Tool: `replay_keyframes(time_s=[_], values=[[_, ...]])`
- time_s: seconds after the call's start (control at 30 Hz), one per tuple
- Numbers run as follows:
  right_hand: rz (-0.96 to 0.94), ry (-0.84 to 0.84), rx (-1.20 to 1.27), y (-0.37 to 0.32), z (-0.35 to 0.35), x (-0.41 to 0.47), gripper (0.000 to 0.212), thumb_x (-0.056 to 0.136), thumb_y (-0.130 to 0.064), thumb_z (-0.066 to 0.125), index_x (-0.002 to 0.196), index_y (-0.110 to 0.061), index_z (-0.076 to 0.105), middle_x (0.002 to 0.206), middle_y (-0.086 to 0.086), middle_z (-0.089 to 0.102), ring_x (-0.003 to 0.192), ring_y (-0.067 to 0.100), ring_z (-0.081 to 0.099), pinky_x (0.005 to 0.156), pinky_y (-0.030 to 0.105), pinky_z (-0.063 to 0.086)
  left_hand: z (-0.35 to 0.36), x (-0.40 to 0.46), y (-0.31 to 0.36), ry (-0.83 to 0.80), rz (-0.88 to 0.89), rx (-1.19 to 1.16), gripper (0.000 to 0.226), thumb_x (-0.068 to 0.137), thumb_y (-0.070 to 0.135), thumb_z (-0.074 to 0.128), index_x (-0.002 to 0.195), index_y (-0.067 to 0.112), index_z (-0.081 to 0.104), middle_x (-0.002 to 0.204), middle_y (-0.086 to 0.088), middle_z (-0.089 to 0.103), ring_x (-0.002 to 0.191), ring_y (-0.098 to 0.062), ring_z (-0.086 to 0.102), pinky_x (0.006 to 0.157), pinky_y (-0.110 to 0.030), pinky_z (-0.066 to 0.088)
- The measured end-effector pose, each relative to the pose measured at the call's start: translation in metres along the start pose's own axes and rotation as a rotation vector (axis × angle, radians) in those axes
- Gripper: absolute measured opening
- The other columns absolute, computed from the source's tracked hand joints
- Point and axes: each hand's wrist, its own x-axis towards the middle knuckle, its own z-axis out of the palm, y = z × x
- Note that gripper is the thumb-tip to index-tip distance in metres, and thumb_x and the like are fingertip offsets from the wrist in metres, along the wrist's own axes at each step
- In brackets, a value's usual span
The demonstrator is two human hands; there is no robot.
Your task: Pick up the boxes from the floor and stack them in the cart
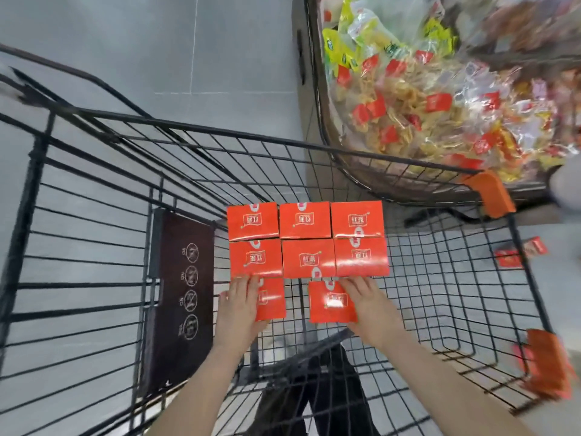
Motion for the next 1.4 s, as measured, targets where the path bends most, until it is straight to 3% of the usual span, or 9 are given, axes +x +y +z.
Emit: replay_keyframes(time_s=[0.23,0.43,0.53,0.77,0.9,1.03,1.13,1.27,1.4], values=[[-0.014,-0.017,-0.117,-0.015,-0.005,0.006,0.083,0.072,-0.018,0.074,0.142,-0.011,0.028,0.138,0.003,0.034,0.124,0.021,0.035,0.103,0.033,0.042,-0.006,-0.014,-0.002,-0.003,-0.007,-0.169,0.086,0.064,0.022,0.084,0.137,0.015,0.039,0.138,-0.007,0.040,0.128,-0.027,0.042,0.099,-0.040,0.048],[-0.134,-0.011,-0.077,-0.039,0.009,0.015,0.053,0.052,-0.009,0.081,0.101,-0.008,0.061,0.097,0.005,0.056,0.089,0.023,0.057,0.067,0.035,0.056,-0.014,-0.014,-0.003,-0.030,0.006,-0.184,0.075,0.075,0.017,0.076,0.140,0.017,0.037,0.143,-0.004,0.033,0.132,-0.021,0.037,0.092,-0.034,0.052],[-0.104,-0.039,-0.027,-0.040,0.018,0.013,0.050,0.066,-0.012,0.074,0.112,-0.008,0.054,0.113,0.007,0.051,0.104,0.024,0.052,0.082,0.036,0.053,-0.007,-0.014,-0.007,-0.033,0.021,-0.182,0.073,0.071,0.015,0.078,0.136,0.017,0.043,0.139,-0.003,0.037,0.129,-0.020,0.040,0.086,-0.032,0.054],[-0.043,-0.014,-0.160,-0.036,0.006,0.014,0.082,0.077,-0.036,0.069,0.142,-0.013,0.025,0.138,0.006,0.034,0.126,0.025,0.037,0.107,0.041,0.036,-0.009,-0.013,-0.006,-0.001,0.041,-0.131,0.072,0.077,0.021,0.074,0.140,0.022,0.039,0.142,0.000,0.033,0.130,-0.016,0.037,0.089,-0.027,0.051],[-0.053,-0.038,-0.246,-0.040,0.021,0.020,0.085,0.075,-0.031,0.072,0.142,-0.011,0.023,0.136,0.011,0.037,0.123,0.029,0.040,0.103,0.042,0.040,-0.005,-0.013,-0.008,0.001,0.046,-0.108,0.073,0.076,0.021,0.075,0.139,0.021,0.040,0.140,-0.001,0.037,0.129,-0.017,0.039,0.086,-0.028,0.053],[-0.080,0.094,-0.258,-0.029,0.029,0.028,0.101,0.048,-0.043,0.088,0.130,-0.010,0.038,0.115,0.010,0.054,0.103,0.027,0.055,0.088,0.040,0.052,0.002,-0.011,-0.011,0.016,0.061,-0.100,0.072,0.074,0.019,0.076,0.137,0.020,0.042,0.135,-0.002,0.039,0.125,-0.018,0.040,0.082,-0.029,0.054],[-0.086,0.130,-0.289,-0.027,0.033,0.027,0.110,0.045,-0.049,0.088,0.134,-0.009,0.039,0.123,0.012,0.054,0.110,0.029,0.054,0.092,0.044,0.048,0.004,-0.011,-0.011,0.026,0.074,-0.089,0.072,0.073,0.019,0.077,0.137,0.019,0.043,0.134,-0.003,0.040,0.123,-0.020,0.041,0.084,-0.030,0.053],[-0.017,0.090,-0.315,-0.035,0.026,0.017,0.106,0.058,-0.047,0.084,0.142,-0.014,0.029,0.140,0.008,0.041,0.122,0.028,0.044,0.099,0.043,0.041,-0.003,-0.012,-0.008,-0.032,0.087,-0.049,0.078,0.076,0.029,0.074,0.142,0.016,0.035,0.140,-0.005,0.035,0.129,-0.022,0.037,0.100,-0.035,0.043],[-0.029,-0.008,-0.143,-0.034,-0.003,0.001,0.099,0.079,-0.045,0.070,0.150,-0.019,0.006,0.157,0.003,0.011,0.143,0.026,0.015,0.117,0.043,0.019,-0.038,-0.004,0.007,-0.156,0.110,0.095,0.085,0.080,0.051,0.065,0.146,0.017,0.024,0.143,-0.004,0.033,0.129,-0.022,0.037,0.101,-0.039,0.041]])
